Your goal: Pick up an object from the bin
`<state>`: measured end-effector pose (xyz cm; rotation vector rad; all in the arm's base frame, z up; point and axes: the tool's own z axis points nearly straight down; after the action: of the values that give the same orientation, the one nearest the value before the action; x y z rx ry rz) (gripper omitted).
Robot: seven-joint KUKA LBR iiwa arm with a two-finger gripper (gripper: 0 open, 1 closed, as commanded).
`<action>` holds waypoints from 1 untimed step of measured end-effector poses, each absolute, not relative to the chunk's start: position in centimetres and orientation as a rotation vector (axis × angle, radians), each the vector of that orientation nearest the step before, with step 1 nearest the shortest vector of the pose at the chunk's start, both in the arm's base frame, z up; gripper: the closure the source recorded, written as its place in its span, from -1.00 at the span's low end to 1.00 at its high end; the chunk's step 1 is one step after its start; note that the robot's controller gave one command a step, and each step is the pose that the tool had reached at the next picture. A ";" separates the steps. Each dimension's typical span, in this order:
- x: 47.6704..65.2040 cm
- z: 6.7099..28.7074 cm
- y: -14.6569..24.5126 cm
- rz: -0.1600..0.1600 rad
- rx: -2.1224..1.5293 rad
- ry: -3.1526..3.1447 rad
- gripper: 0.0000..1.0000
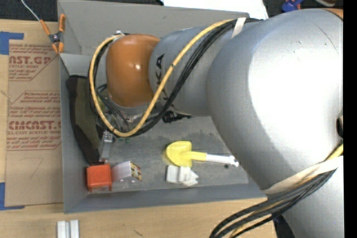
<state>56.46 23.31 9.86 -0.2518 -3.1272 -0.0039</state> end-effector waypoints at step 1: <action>58.0 9.8 24.7 0.002 -0.667 -3.054 -1.00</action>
Offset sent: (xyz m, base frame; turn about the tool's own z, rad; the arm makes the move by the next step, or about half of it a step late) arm 0.0238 0.0019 -0.0286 0.3077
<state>57.98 24.69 9.78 -0.6674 -3.0544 0.0020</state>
